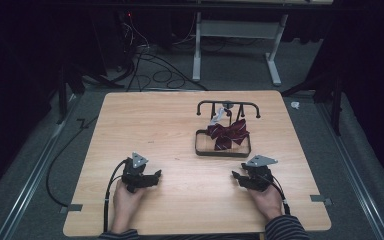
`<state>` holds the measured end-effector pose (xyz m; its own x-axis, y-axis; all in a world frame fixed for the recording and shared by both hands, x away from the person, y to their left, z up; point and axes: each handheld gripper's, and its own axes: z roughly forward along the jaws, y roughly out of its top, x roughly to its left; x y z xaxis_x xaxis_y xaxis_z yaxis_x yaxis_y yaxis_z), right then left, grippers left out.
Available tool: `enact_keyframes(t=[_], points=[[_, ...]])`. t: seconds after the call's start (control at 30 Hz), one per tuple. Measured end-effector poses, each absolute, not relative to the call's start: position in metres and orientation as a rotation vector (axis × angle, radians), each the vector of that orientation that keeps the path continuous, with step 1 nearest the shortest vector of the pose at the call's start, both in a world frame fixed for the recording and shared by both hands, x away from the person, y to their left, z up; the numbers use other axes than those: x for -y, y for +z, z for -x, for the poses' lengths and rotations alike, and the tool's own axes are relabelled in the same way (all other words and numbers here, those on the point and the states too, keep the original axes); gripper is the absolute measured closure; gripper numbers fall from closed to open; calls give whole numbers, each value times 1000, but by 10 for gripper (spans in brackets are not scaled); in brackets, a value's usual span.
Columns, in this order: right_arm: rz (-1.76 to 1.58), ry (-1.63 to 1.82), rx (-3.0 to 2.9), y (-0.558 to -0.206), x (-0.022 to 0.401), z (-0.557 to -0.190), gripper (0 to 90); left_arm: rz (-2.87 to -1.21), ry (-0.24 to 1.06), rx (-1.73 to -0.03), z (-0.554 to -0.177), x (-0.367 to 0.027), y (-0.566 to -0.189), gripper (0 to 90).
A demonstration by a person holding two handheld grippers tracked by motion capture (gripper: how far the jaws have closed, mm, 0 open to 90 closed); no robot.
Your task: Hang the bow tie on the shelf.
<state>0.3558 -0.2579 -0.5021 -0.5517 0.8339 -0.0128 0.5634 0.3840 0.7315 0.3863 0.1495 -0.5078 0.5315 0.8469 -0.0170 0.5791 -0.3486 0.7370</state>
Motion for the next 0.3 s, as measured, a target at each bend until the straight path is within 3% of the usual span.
enact_keyframes(t=[0.3], points=[[-1221, 973, -2262, -502, 258, -356, 470, -2063, 483, -1151, -386, -150, -508, 213]])
